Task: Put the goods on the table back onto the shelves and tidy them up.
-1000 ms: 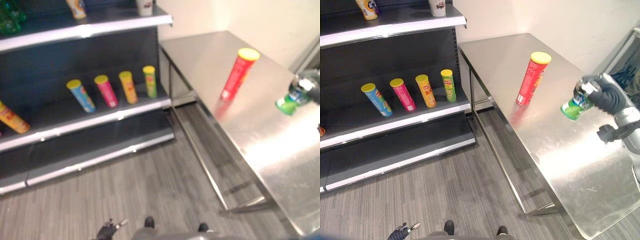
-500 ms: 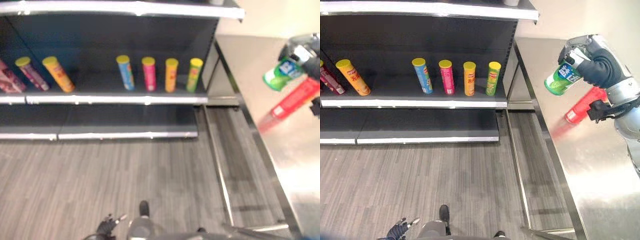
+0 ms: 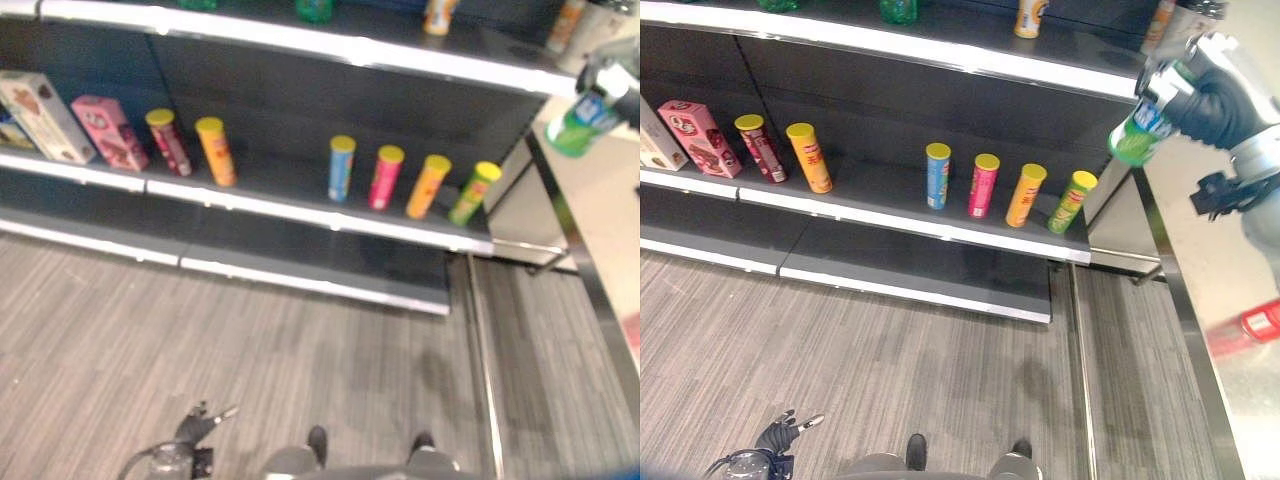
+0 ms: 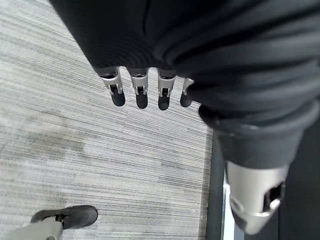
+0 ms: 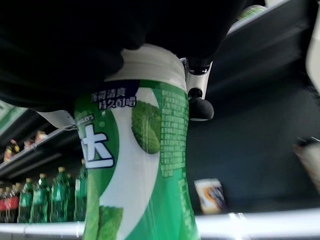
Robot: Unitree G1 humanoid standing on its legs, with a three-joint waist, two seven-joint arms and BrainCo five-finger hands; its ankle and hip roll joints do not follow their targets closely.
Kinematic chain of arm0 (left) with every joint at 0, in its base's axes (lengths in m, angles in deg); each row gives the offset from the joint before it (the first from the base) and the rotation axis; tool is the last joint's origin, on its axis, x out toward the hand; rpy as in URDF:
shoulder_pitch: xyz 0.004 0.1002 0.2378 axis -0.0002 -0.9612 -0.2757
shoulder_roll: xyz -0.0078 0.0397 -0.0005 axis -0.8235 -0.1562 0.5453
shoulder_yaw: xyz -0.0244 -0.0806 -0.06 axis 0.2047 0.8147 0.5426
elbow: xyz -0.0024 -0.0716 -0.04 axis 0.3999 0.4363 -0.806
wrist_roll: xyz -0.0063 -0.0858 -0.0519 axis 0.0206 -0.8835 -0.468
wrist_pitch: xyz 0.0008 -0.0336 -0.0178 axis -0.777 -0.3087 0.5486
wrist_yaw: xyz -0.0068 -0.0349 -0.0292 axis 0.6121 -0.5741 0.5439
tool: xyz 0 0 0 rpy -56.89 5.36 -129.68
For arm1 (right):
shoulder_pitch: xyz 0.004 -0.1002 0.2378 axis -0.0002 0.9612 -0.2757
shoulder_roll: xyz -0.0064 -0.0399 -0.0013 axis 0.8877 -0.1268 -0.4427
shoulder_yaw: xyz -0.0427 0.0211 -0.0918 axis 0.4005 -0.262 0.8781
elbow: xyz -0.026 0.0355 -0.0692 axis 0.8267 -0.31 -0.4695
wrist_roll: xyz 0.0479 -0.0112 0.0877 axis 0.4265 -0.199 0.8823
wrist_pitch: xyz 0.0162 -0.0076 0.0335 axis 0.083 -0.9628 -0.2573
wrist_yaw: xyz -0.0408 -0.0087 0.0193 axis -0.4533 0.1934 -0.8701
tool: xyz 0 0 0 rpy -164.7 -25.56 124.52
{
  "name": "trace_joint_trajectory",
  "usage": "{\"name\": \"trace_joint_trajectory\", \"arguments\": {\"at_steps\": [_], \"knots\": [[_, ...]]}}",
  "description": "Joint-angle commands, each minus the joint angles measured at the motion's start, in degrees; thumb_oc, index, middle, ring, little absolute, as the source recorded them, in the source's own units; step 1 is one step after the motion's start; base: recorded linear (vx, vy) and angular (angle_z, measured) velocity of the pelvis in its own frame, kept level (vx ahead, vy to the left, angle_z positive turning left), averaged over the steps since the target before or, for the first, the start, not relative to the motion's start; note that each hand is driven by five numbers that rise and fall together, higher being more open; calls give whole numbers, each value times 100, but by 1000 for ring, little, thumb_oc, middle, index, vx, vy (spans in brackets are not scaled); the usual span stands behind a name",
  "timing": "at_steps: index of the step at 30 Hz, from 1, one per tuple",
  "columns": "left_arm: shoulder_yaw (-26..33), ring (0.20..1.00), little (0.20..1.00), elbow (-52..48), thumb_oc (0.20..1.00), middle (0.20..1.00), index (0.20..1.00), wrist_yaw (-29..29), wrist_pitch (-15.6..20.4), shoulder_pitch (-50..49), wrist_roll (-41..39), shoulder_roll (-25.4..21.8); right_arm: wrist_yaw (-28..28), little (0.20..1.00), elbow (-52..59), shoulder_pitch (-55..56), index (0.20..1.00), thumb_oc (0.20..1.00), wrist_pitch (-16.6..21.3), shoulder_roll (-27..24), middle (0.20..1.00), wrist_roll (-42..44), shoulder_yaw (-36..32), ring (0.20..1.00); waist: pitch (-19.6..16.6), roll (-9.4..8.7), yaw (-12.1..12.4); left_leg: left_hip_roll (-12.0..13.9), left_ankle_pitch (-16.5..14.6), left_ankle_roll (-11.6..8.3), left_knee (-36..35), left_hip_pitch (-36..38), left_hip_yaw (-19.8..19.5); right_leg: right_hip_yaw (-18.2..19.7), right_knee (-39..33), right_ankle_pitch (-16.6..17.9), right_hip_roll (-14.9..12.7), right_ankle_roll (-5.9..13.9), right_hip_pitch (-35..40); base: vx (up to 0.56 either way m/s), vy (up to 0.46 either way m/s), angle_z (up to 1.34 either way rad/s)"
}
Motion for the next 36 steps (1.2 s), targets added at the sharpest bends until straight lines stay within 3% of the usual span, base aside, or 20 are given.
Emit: {"name": "trace_joint_trajectory", "arguments": {"at_steps": [1, 2, 5, 8, 11, 12, 13, 15, 17, 18, 24, 25, 28, 32, 34, 36], "knots": [[-146, 1000, 1000, -218, 1000, 1000, 1000, -46, 104, -65, 88, -88, -278, 200, -379, -776, 200, 200, -42, -232, 200, 112, 413, 200, -80, -166, 59, 739, -519, -913, -88, 308, -92, 131, 185, 278, 278, -168, -122, 297, -129, 24], [-183, 1000, 1000, -249, 1000, 1000, 1000, -47, 119, -54, 84, -98, -298, 200, -527, -1096, 200, 200, -53, -357, 200, 100, 707, 200, -104, -268, 82, 717, -630, -938, -66, 436, -151, 180, 182, 319, 345, -184, -78, 237, -103, 33], [-217, 1000, 1000, -248, 1000, 1000, 1000, -30, 131, -17, 112, -61, -303, 200, -623, -1404, 200, 200, -43, -437, 200, 165, 952, 200, -173, -311, 40, 792, -803, -1004, 71, 488, -230, 210, 193, 223, 422, -232, 75, 216, -155, 28], [-269, 1000, 1000, -474, 1000, 1000, 1000, -18, 145, -88, -55, -62, -257, 200, -652, -1601, 200, 200, 16, -504, 200, 362, 1064, 200, -267, -337, 38, 1069, -981, -1245, 892, 239, -265, 10, 169, -8, 604, -397, 346, 227, -255, 50], [-253, 1000, 1000, -690, 1000, 1000, 1000, 0, 162, -162, -195, -91, -251, 200, -773, -2278, 200, 200, 90, -512, 200, 637, 1534, 200, -94, -354, 153, 1203, -509, -1482, 2713, -489, -474, -107, 116, -272, 810, -671, 731, 83, -161, 32], [-243, 1000, 1000, -690, 1000, 1000, 1000, 1, 162, -165, -195, -75, -253, 200, -792, -2357, 200, 200, 92, -511, 200, 640, 1611, 200, -99, -335, 129, 1208, -519, -1483, 2735, -508, -486, -117, 116, -272, 816, -672, 728, 56, -96, -18], [-239, 1000, 1000, -627, 1000, 1000, 1000, 38, 151, -142, -259, -128, -243, 200, -1048, -2491, 200, 200, 70, -498, 200, 715, 1821, 200, -62, -444, 189, 1424, -372, -1451, 2770, -675, -202, -213, 70, -446, 872, -712, 875, 104, -36, -22], [-232, 1000, 1000, -532, 1000, 1000, 1000, 16, 126, -112, -255, -102, -196, 200, -1376, -2922, 200, 200, 19, -586, 200, 929, 2246, 200, -116, -432, 198, 1710, -438, -1400, 1888, -672, 195, -271, 70, -563, 876, -634, 969, 164, 50, -8], [-246, 1000, 1000, -534, 1000, 1000, 1000, 19, 118, -110, -252, -95, -186, 200, -1423, -2955, 200, 200, 29, -582, 200, 974, 2315, 200, -146, -408, 240, 1728, -312, -1387, 1402, -610, 260, -258, 70, -571, 875, -616, 990, 165, 147, -2], [-298, 1000, 1000, -410, 1000, 1000, 1000, 29, 105, -119, -201, -107, -160, 200, -1606, -2850, 200, 200, 61, -534, 200, 987, 2290, 200, -290, -234, 301, 1653, 15, -1355, 458, -646, 232, -269, 70, -701, 912, -570, 1060, 165, 172, 0], [-401, 1000, 1000, -264, 1000, 1000, 1000, 2, 134, -131, -53, -136, -68, 200, -1958, -3171, 200, 200, 23, -418, 200, 1040, 2662, 200, -422, -253, 292, 1299, -36, -1255, 211, -465, 335, -192, 262, -543, 590, -437, 1039, 120, 196, -3], [-393, 1000, 1000, -226, 1000, 1000, 1000, 19, 131, -152, -50, -215, -18, 200, -2170, -3508, 200, 200, -16, -292, 200, 1063, 2998, 200, -386, -270, 331, 1218, -103, -1177, 217, -399, 409, -106, 665, -462, 411, -403, 830, 19, 162, -18], [-300, 1000, 1000, -149, 1000, 1000, 1000, 57, 144, -87, -92, -312, -18, 200, -2442, -3860, 200, 200, -61, -135, 200, 1088, 3337, 200, -306, -248, 334, 1113, -178, -1066, 233, -374, 422, 171, 1131, -452, 320, -345, 544, 35, 119, -23], [-246, 1000, 1000, -62, 1000, 1000, 1000, 91, 178, 32, -213, -477, 19, 200, -2675, -4394, 200, 200, -84, -50, 200, 1135, 3779, 200, -260, -254, 329, 1053, -164, -1080, 133, -320, 335, 465, 824, -260, 307, -313, 446, 40, -7, 11], [-293, 1000, 1000, -131, 1000, 1000, 1000, 121, 204, -31, -304, -415, 181, 200, -3463, -4930, 200, 200, -194, 286, 200, 1162, 4344, 200, -446, -330, 409, 1076, -136, -1180, 31, -247, 371, 169, 333, -254, 299, -271, 806, 134, -140, 17], [-290, 1000, 1000, -137, 1000, 1000, 1000, 124, 200, -46, -329, -383, 197, 200, -3554, -4962, 200, 200, -214, 341, 200, 1153, 4376, 200, -472, -314, 417, 1087, -132, -1189, 24, -232, 347, 113, 296, -266, 313, -281, 868, 92, -105, 8]]}}
